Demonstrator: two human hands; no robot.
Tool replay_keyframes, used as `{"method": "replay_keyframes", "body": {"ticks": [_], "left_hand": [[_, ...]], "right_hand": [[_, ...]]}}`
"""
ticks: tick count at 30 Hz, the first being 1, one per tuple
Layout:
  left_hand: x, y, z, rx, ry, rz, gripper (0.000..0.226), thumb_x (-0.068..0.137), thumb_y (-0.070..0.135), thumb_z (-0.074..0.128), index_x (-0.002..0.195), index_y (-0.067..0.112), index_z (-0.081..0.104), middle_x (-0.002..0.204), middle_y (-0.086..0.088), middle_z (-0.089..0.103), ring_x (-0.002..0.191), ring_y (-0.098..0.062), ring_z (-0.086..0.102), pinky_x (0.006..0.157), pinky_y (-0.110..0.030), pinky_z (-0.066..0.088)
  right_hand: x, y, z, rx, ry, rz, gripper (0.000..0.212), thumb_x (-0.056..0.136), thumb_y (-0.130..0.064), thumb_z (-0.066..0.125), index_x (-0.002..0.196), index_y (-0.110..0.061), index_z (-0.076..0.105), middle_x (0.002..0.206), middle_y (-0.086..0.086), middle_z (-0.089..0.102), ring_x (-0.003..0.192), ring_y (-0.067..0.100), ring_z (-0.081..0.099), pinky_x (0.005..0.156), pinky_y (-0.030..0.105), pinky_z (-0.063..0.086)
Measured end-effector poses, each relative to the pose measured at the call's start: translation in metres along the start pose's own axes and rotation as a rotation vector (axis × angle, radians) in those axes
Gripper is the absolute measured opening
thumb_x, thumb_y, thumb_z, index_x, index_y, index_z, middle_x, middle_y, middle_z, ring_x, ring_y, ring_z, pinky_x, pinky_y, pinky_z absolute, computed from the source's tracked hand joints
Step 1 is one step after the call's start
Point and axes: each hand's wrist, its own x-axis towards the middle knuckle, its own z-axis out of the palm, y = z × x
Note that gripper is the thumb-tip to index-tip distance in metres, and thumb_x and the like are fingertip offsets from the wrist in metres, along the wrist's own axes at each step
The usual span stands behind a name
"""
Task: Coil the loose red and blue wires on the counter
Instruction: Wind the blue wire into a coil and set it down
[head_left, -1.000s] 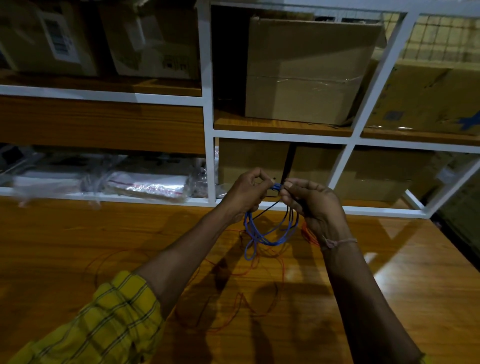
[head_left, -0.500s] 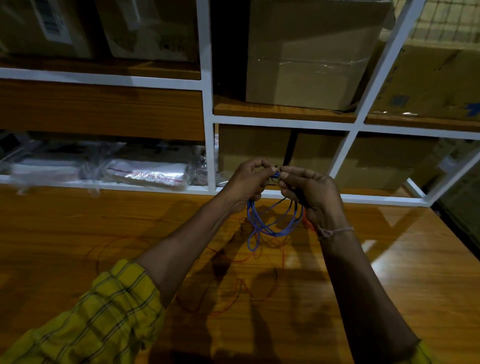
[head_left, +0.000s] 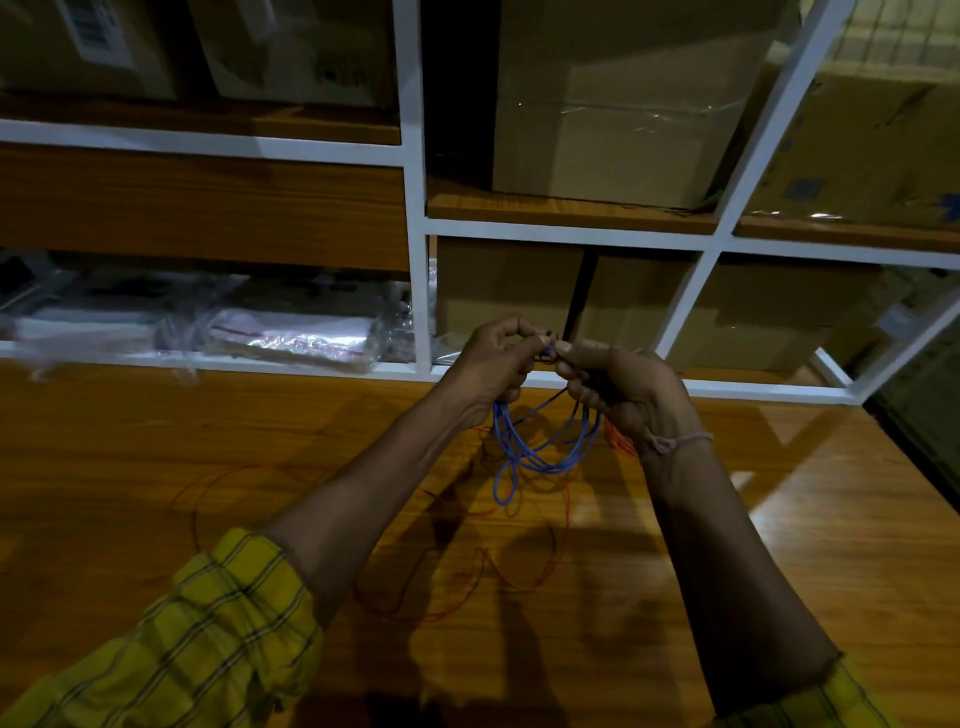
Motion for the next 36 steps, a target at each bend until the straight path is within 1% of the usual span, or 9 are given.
{"method": "replay_keyframes", "body": {"ticks": [3,6,12,18,24,30,33,34,36], "left_hand": [[0.0,0.0,0.0,0.004,0.002,-0.01,0.003,0.101,0.013,0.061,0.101,0.011,0.061,0.054,0.003,0.038,0.044,-0.01,0.022,0.044,-0.021,0.018],[0.001,0.0,0.001,0.01,0.007,-0.012,0.004,0.1,0.013,0.063,0.097,0.011,0.062,0.053,0.003,0.038,0.043,-0.01,0.022,0.044,-0.02,0.019],[0.003,0.0,0.002,0.029,0.022,0.035,0.01,0.098,0.012,0.065,0.088,0.012,0.064,0.06,-0.005,0.035,0.05,-0.013,0.02,0.046,-0.023,0.016],[0.003,0.001,0.003,0.09,0.031,0.08,0.008,0.1,0.013,0.065,0.095,0.006,0.064,0.047,0.01,0.047,0.048,-0.013,0.02,0.048,-0.025,0.017],[0.003,0.001,0.0,0.138,0.031,0.112,0.022,0.101,0.015,0.064,0.105,-0.006,0.061,0.046,0.01,0.05,0.044,-0.014,0.021,0.045,-0.022,0.019],[0.006,0.001,-0.002,0.203,0.022,0.15,0.019,0.1,0.017,0.064,0.103,-0.002,0.063,0.047,0.009,0.048,0.04,-0.012,0.023,0.045,-0.022,0.021],[0.002,0.003,-0.001,0.3,0.026,0.213,0.019,0.101,0.014,0.063,0.103,-0.005,0.064,0.052,0.013,0.054,0.037,0.0,0.038,0.039,-0.016,0.031],[0.002,0.004,0.0,0.338,0.024,0.245,0.018,0.1,0.014,0.064,0.101,-0.004,0.065,0.059,0.013,0.059,0.042,0.002,0.048,0.043,-0.014,0.039],[0.003,0.003,-0.002,0.401,0.003,0.299,0.015,0.098,0.019,0.066,0.098,0.004,0.067,0.084,0.003,0.071,0.073,-0.005,0.069,0.067,-0.032,0.059]], "right_hand": [[0.001,-0.004,-0.003,-0.019,-0.052,0.071,0.006,0.093,-0.003,0.07,0.087,-0.004,0.068,0.061,0.004,0.069,0.055,0.008,0.064,0.049,0.017,0.053],[0.005,-0.006,-0.007,-0.039,-0.096,0.117,0.006,0.093,-0.005,0.069,0.087,-0.005,0.07,0.066,0.004,0.067,0.064,0.012,0.059,0.053,0.018,0.052],[0.007,-0.006,-0.009,-0.045,-0.151,0.124,0.005,0.093,-0.002,0.066,0.089,-0.001,0.069,0.067,0.004,0.066,0.066,0.011,0.057,0.054,0.017,0.05],[0.016,-0.004,-0.011,0.036,-0.129,0.145,0.006,0.097,0.001,0.06,0.097,0.004,0.066,0.08,0.011,0.063,0.067,0.014,0.058,0.053,0.018,0.052],[0.02,-0.004,-0.011,0.071,-0.125,0.152,0.004,0.097,0.001,0.06,0.098,0.003,0.064,0.082,0.013,0.062,0.07,0.016,0.059,0.053,0.019,0.054],[0.022,-0.004,-0.012,0.114,-0.123,0.164,0.005,0.097,0.0,0.06,0.096,0.002,0.064,0.085,0.013,0.063,0.072,0.015,0.059,0.058,0.02,0.053],[0.021,-0.005,-0.013,0.13,-0.134,0.177,0.007,0.095,0.0,0.062,0.092,0.001,0.069,0.086,0.011,0.067,0.073,0.013,0.06,0.061,0.02,0.052],[0.021,-0.005,-0.013,0.141,-0.136,0.186,0.01,0.093,0.0,0.063,0.089,0.001,0.072,0.086,0.011,0.069,0.074,0.013,0.06,0.063,0.02,0.053],[0.021,-0.005,-0.014,0.163,-0.131,0.195,0.018,0.092,0.001,0.064,0.078,0.0,0.077,0.084,0.011,0.071,0.075,0.013,0.061,0.07,0.021,0.051]]}}
